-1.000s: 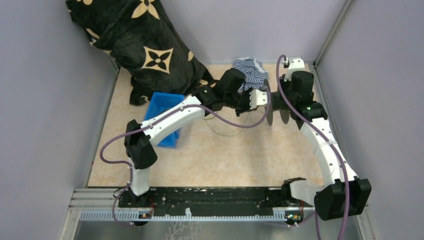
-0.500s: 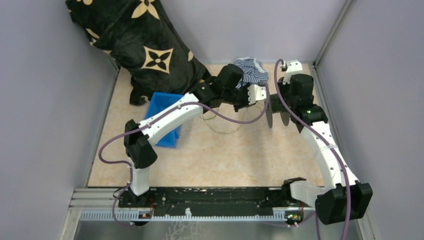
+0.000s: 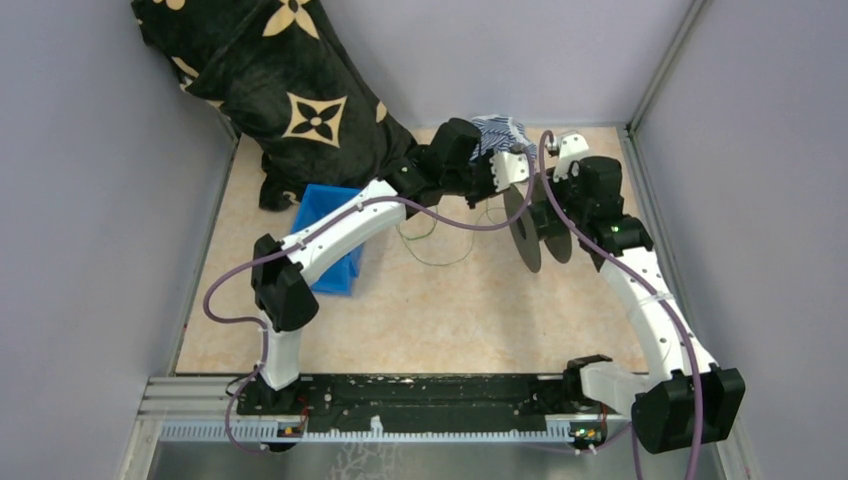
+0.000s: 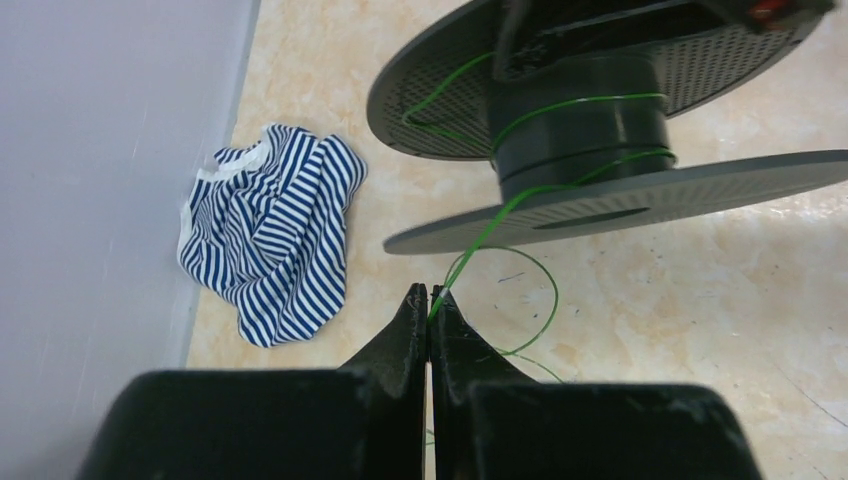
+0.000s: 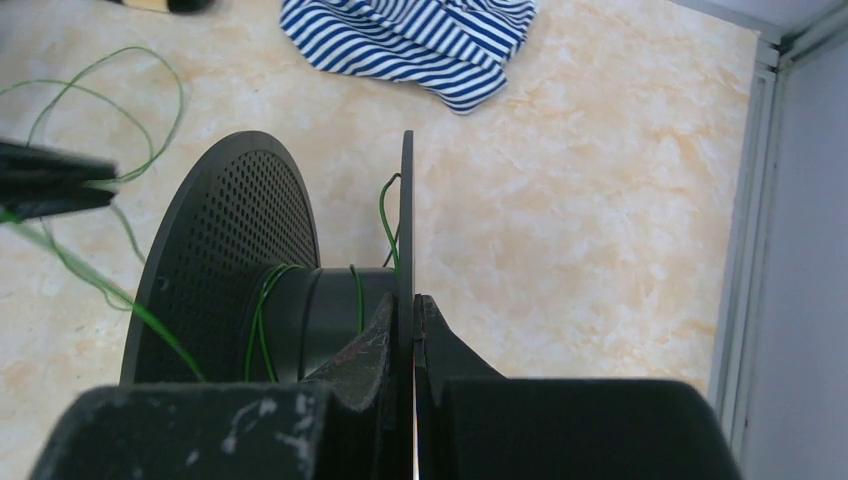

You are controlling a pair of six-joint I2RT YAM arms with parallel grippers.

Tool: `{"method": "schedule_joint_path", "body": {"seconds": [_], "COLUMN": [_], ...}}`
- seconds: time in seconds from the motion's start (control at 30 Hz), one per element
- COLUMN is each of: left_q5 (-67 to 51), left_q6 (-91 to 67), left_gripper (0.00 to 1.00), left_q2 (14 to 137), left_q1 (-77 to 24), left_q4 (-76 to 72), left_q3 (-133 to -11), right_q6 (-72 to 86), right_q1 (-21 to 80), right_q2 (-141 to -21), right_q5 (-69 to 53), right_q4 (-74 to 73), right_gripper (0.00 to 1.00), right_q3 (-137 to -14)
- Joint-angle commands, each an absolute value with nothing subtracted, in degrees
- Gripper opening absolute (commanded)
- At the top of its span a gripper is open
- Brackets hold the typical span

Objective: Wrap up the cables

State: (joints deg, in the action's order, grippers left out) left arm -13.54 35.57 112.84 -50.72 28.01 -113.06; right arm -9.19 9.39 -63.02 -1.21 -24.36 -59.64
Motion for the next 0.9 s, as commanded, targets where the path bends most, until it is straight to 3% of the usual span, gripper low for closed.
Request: {"method": "schedule_joint_path", "body": {"seconds": [0.0,0.43,0.6,0.7,0.87], "left_q5": [-10.24,-11.75,-13.03,-14.19,-18.27], "left_q6": [33.6,33.3,31.4,30.07,26.44], "left_gripper": [0.0,0.01,0.08,0.17,0.46], "left_q2": [113.7,114.46,114.0,113.62,112.31], "left_q1": [-48.25,-45.21,-43.95,-43.06,-41.24], "left_q4": [24.46,21.2,18.59,17.43,14.39], "left_q3": [-114.94,-108.79,-104.27,-102.4,-98.05], "right_q6": [-11.54,-11.41,-10.1,-9.39,-8.12], "right_q1": [9.47,9.46,9.43,9.36,8.72], "right_q2": [-59.58,-59.61,-60.54,-60.83,-61.33], "right_q5": [-4.66,-9.3,-9.13,-8.43,-8.28], "right_q4": [-22.02,-24.39,-26.07,-26.93,-28.16], "right_gripper": [0.0,0.0,0.0,0.0,0.0], "right_q3": [-59.28,-62.1,-65.63,-66.96,-68.6]}}
